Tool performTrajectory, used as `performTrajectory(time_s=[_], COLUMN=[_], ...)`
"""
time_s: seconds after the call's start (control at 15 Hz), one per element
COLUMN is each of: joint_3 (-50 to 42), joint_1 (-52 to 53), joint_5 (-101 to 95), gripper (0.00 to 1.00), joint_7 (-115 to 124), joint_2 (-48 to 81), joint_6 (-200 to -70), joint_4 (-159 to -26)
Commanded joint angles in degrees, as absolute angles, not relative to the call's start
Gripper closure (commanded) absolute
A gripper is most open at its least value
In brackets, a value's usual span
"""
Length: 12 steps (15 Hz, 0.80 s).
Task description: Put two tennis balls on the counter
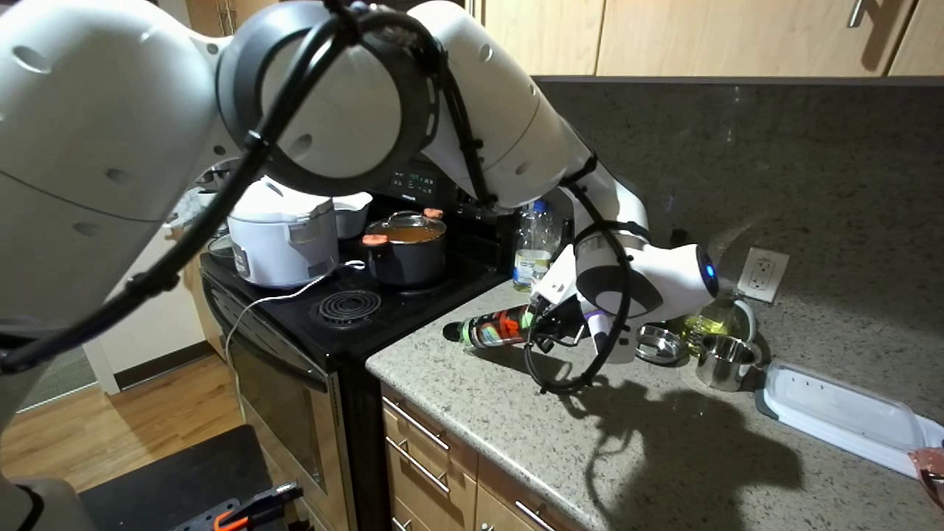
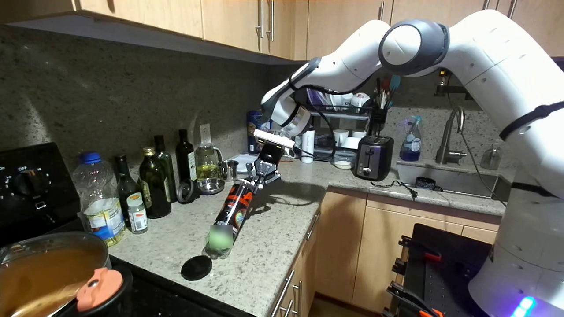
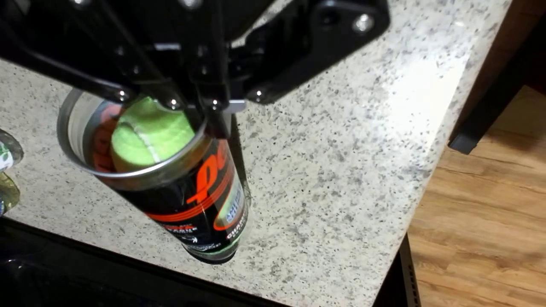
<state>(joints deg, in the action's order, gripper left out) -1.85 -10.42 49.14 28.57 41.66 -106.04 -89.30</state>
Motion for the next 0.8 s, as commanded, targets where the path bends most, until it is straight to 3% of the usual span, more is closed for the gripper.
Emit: performTrajectory(time_s=[0.0,0.73], joint_3=[-3.0,-3.3], joint_1=[-11.2,-15.2], joint_5=[50.6,53.4], gripper=[0.99,0.99], joint_7=[30.9,39.3], joint_2=[46.6,60.6], joint_6=[-101.4,-90.2], joint_4=[-83.0,-66.3])
